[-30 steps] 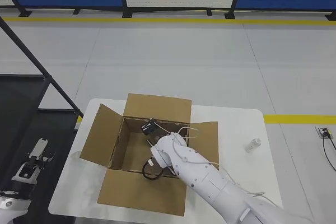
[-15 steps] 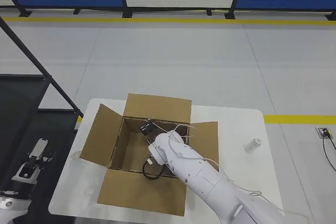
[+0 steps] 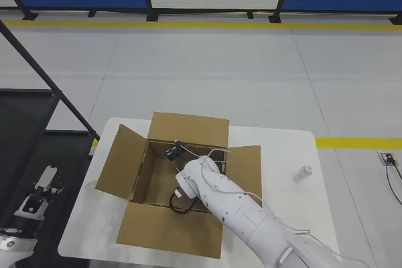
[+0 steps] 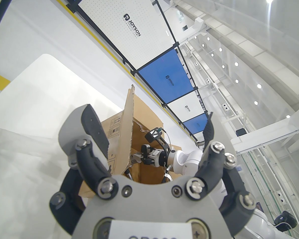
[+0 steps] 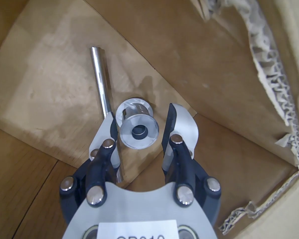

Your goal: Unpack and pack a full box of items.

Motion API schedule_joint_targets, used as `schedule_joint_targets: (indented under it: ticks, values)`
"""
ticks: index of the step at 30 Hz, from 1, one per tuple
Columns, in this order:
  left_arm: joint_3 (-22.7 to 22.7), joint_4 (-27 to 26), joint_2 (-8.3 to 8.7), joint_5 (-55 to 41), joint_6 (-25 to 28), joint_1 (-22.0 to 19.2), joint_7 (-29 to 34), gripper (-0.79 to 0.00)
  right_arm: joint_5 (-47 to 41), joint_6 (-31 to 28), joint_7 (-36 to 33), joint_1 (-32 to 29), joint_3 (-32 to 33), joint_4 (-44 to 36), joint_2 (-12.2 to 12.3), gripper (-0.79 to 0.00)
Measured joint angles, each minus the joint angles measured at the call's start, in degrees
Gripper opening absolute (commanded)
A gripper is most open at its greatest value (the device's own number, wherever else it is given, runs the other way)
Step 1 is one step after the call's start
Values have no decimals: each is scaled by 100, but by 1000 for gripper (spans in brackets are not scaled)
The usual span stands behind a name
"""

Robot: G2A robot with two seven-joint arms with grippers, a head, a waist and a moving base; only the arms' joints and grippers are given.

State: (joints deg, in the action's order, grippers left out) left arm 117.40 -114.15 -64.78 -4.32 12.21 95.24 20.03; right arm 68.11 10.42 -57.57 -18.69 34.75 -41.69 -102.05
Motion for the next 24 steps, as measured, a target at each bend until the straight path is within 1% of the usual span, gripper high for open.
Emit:
schedule_joint_targets:
  ticks: [3, 5, 6, 7, 9, 10, 11, 15, 16, 19, 22, 24]
  values:
    - [0, 0, 0, 0, 0, 0, 0, 0, 62, -144, -188, -129, 186, -482, 108, -259]
    - [0, 0, 0, 0, 0, 0, 0, 0, 157, -264, -388, -301, 354, -982, 222, -151]
    - [0, 0, 0, 0, 0, 0, 0, 0, 221, -319, -498, -395, 440, -1237, 282, -114]
    - [0, 0, 0, 0, 0, 0, 0, 0, 329, -395, -660, -545, 567, -1619, 371, -80]
    - [0, 0, 0, 0, 0, 0, 0, 0, 537, -510, -904, -833, 798, -2282, 520, -55]
    - [0, 0, 0, 0, 0, 0, 0, 0, 693, -595, -1057, -1063, 985, -2776, 625, -37]
    - [0, 0, 0, 0, 0, 0, 0, 0, 811, -668, -1163, -1259, 1144, -3171, 707, 0]
    - [0, 0, 0, 0, 0, 0, 0, 0, 1242, -1036, -1479, -2210, 1960, -4924, 1027, 0]
    - [0, 0, 0, 0, 0, 0, 0, 0, 1333, -1119, -1485, -2486, 2236, -5411, 1102, 0]
    - [0, 0, 0, 0, 0, 0, 0, 0, 1411, -1199, -1318, -3058, 2926, -6402, 1234, 0]
    - [0, 0, 0, 0, 0, 0, 0, 0, 1364, -1154, -1011, -3438, 3592, -7051, 1315, 0]
    - [0, 0, 0, 0, 0, 0, 0, 0, 1346, -1032, -784, -3579, 3980, -7240, 1349, 0]
